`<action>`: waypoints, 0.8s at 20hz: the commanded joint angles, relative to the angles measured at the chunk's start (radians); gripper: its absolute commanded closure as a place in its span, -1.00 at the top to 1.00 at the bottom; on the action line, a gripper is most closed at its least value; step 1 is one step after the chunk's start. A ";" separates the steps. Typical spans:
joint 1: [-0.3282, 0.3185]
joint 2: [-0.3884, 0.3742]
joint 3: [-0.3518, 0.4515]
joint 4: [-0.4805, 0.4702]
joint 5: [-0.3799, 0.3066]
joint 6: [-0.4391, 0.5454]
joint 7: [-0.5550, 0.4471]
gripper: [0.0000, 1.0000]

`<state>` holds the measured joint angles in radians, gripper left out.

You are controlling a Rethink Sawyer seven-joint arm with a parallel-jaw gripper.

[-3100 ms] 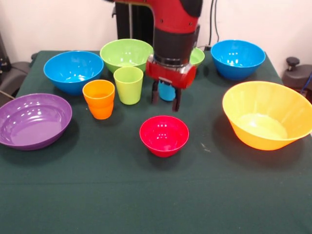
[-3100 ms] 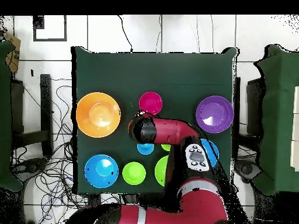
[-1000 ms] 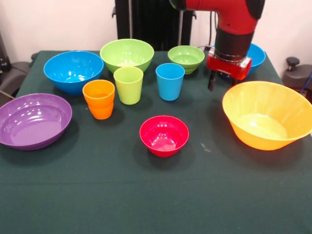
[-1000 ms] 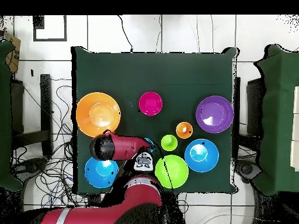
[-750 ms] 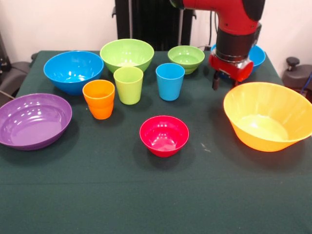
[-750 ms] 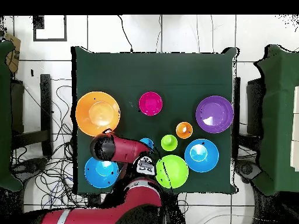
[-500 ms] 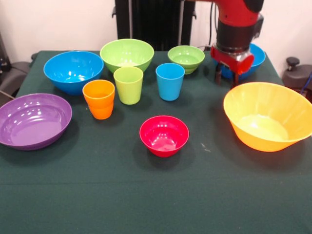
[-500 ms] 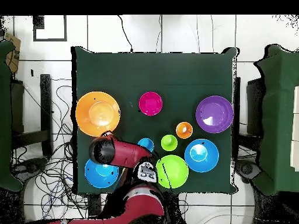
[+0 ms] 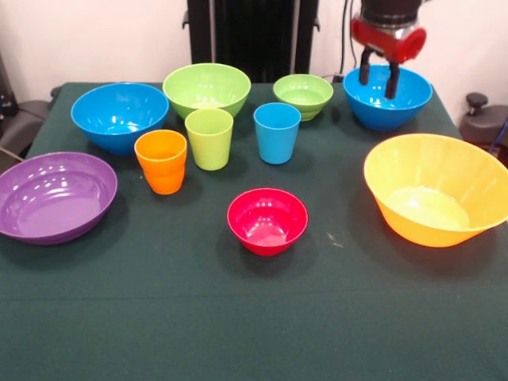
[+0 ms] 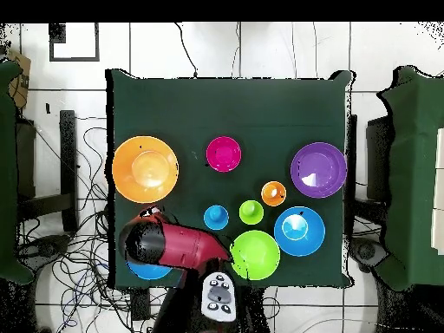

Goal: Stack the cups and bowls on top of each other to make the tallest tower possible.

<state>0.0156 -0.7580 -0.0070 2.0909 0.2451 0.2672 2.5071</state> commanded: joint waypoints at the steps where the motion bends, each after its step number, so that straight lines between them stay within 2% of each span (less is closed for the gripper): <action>1: 0.042 -0.024 0.061 0.020 0.054 0.081 0.154 1.00; 3: 0.044 0.013 0.074 -0.001 0.067 0.050 0.161 1.00; 10: 0.081 0.131 0.038 -0.113 0.091 -0.003 0.156 1.00; 16: 0.101 0.197 0.014 -0.172 0.094 -0.036 0.145 1.00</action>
<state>0.1029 -0.6711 -0.0086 2.0137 0.2992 0.2801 2.5071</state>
